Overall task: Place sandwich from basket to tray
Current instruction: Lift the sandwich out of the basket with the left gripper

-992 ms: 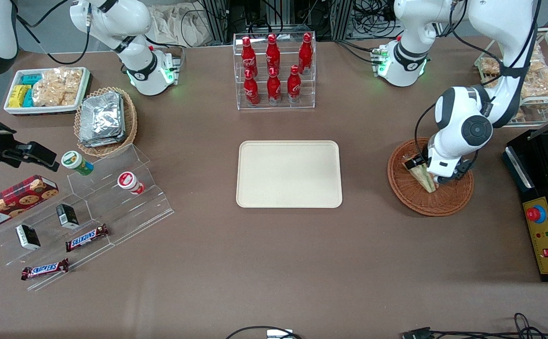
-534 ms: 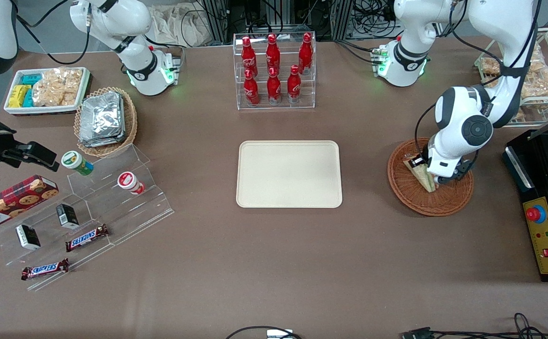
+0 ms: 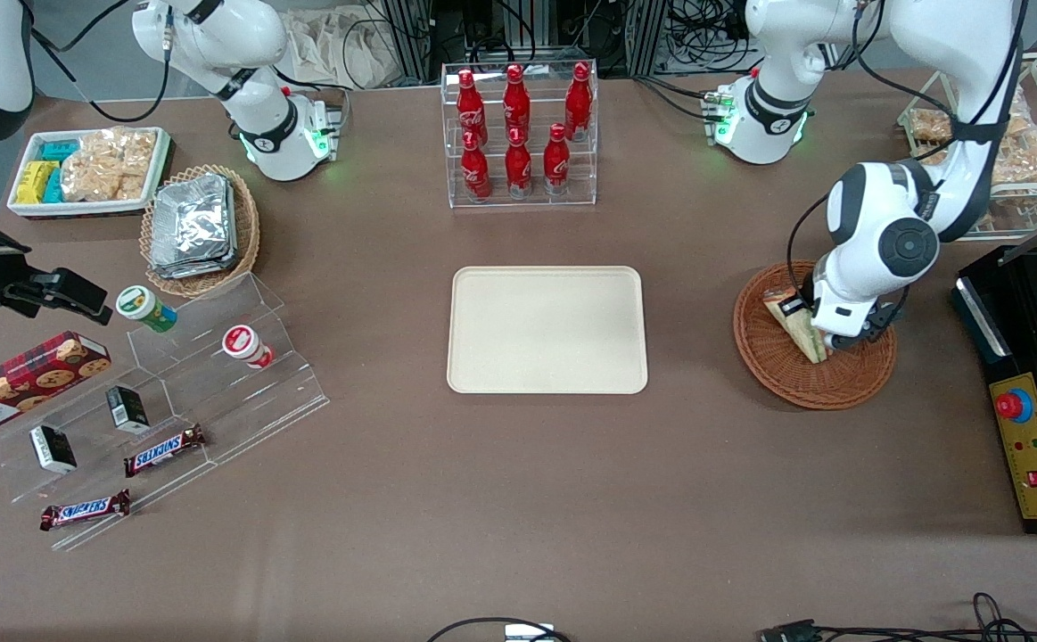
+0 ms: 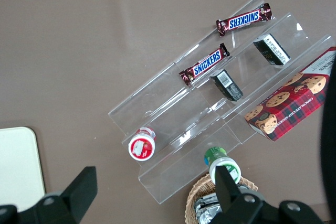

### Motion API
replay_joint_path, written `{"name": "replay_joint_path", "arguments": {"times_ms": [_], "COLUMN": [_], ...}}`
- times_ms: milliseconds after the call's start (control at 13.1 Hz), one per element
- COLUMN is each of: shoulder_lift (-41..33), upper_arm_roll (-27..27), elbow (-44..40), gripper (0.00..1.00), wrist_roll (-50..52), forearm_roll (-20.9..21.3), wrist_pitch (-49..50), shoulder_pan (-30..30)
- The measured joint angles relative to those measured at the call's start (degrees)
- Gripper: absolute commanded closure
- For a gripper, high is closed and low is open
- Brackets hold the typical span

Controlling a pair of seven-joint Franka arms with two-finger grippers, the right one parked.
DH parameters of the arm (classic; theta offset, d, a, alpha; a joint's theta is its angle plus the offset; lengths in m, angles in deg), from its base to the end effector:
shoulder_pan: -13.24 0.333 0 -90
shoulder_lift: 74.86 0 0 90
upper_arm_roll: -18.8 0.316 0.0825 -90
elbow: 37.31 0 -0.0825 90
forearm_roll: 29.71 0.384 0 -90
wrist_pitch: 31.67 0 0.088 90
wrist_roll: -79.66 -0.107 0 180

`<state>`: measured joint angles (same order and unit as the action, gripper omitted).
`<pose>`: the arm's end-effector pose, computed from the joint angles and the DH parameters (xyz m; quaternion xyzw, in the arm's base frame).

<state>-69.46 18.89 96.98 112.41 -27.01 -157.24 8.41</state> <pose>0.4810 -0.0382 0.2752 -0.9665 -0.2246 0.1108 0.0560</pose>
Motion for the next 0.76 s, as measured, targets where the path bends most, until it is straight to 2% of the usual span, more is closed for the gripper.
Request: {"name": "replay_joint_path", "arguments": {"times_ms": [229, 382, 611, 763], "shoulder_lift": [-3.55, -4.86, -4.90, -4.50], "upper_arm_roll": [-0.80, -1.41, -4.29, -10.76], "elbow": [-17.26, -28.89, -39.96, -43.41], "gripper": [1.00, 1.00, 1.00, 1.00], "wrist_roll": [-3.50, -5.66, -8.78, -8.21], "forearm_roll": [0.02, 0.00, -0.36, -0.76], "wrist_pitch": [22.77, 34.21, 43.30, 44.09], "shoulder_pan": [-0.28, -0.48, -1.39, -1.90]}}
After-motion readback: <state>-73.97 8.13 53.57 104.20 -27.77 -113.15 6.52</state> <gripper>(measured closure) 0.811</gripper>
